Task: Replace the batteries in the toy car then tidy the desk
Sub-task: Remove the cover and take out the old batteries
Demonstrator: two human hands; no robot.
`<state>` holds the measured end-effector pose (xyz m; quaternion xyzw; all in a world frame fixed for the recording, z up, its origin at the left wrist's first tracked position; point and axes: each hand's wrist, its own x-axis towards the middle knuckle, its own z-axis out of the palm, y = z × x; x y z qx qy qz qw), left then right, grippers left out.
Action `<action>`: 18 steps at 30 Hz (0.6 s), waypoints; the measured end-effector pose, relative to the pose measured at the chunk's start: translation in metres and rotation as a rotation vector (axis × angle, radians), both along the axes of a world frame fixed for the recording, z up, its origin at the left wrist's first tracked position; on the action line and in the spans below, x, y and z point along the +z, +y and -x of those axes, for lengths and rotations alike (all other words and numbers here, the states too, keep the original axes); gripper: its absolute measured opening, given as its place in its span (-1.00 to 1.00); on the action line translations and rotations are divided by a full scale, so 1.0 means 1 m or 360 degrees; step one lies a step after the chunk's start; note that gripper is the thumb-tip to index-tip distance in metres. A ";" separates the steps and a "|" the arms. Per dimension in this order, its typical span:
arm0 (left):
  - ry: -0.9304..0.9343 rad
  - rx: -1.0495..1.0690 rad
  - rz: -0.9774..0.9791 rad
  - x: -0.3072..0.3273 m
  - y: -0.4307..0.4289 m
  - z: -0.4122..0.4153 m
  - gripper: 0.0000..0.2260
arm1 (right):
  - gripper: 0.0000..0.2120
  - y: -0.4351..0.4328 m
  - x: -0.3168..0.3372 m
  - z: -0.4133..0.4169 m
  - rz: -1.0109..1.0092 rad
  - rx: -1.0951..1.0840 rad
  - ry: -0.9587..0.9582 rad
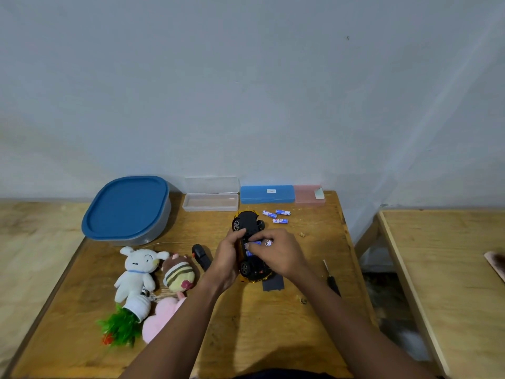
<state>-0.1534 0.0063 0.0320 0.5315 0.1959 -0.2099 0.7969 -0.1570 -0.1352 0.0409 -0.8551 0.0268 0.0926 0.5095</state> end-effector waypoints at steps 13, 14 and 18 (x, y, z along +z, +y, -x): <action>-0.0085 -0.0061 -0.0015 0.001 0.003 0.000 -0.72 | -0.78 0.013 0.002 0.006 0.0262 -0.0055 -0.0119; -0.0082 -0.0063 -0.0006 0.002 0.003 0.001 -0.72 | -0.80 0.014 0.003 0.006 0.0283 -0.0063 -0.0145; -0.0008 -0.0060 0.0033 0.001 0.003 0.001 -0.67 | -0.85 0.018 0.005 0.011 0.0419 -0.0077 -0.0260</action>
